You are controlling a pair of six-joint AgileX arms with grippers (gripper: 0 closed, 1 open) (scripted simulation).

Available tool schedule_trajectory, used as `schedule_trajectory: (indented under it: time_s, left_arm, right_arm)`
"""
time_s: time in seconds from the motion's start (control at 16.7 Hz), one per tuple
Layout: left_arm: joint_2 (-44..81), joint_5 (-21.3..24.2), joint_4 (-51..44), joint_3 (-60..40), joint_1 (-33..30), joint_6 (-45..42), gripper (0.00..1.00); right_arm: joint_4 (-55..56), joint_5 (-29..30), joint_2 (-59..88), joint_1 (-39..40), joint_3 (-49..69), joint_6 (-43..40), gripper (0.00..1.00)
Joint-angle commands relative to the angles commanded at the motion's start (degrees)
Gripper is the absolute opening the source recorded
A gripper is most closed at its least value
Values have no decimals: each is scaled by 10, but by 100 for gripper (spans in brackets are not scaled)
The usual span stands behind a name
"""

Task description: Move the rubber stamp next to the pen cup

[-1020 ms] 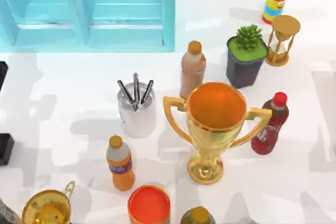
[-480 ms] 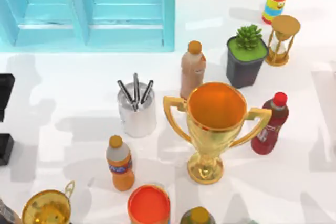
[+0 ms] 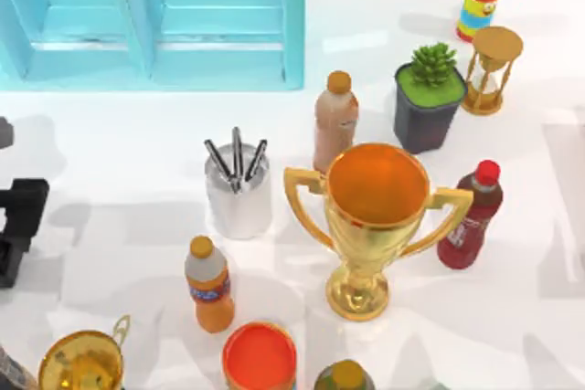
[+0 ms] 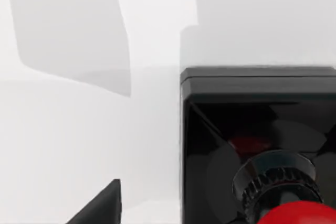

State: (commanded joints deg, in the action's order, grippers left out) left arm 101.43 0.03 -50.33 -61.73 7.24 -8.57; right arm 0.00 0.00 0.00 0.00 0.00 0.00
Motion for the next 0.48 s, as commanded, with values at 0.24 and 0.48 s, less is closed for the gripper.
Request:
schedule_trajectory:
  time_s: [0.24,0.48]
  left_arm:
    - [0,0,0,0,0,0,92]
    - [0,0,0,0,0,0,62]
  right_arm:
    - [0,0,0,0,0,0,100]
    - [0,0,0,0,0,0,100]
